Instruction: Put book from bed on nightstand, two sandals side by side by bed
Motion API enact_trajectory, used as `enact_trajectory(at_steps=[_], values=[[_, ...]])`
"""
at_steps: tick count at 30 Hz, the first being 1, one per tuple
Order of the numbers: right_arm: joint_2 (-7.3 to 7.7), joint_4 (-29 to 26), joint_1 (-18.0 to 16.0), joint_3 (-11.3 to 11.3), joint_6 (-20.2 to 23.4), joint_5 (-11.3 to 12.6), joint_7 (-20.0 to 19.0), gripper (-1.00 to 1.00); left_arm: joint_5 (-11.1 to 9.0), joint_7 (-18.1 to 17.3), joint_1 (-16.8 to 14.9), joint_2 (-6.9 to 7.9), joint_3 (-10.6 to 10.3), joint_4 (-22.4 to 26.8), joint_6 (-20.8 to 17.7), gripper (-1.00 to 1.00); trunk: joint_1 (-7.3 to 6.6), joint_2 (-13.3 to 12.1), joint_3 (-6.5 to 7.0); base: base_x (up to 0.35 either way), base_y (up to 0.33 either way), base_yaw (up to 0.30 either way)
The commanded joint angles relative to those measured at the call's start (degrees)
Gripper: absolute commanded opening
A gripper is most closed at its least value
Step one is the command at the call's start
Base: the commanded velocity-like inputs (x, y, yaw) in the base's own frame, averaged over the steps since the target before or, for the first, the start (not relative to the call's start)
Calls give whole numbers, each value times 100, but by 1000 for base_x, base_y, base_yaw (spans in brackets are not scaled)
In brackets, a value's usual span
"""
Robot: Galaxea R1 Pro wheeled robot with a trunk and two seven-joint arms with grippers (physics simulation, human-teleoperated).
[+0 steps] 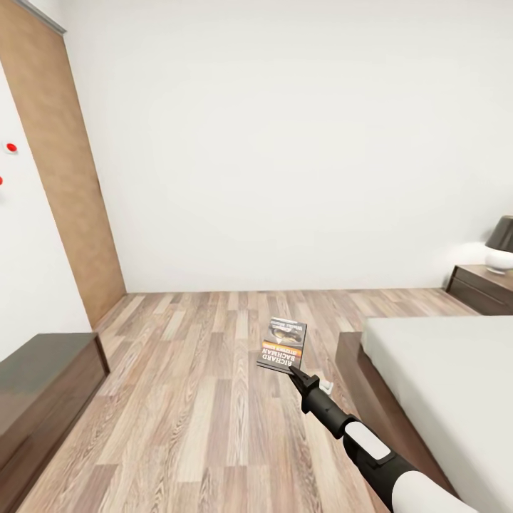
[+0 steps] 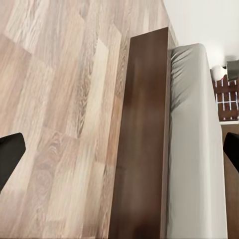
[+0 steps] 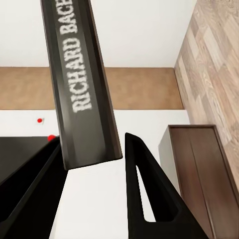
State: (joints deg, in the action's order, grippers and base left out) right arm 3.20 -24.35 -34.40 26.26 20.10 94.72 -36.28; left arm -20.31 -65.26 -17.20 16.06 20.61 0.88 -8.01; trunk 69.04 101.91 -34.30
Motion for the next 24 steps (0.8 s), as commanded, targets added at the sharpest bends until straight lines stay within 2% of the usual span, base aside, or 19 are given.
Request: enact_trajectory(at_steps=[1,24], values=[[5,0,-6,28,29,72,-14,-100,10,-18,-3,1,30,0,-60,100,2,3,-6,247,0,0],[4,0,-7,28,29,74,-11,-100,10,-13,-3,2,30,0,-60,100,2,3,-6,247,0,0]])
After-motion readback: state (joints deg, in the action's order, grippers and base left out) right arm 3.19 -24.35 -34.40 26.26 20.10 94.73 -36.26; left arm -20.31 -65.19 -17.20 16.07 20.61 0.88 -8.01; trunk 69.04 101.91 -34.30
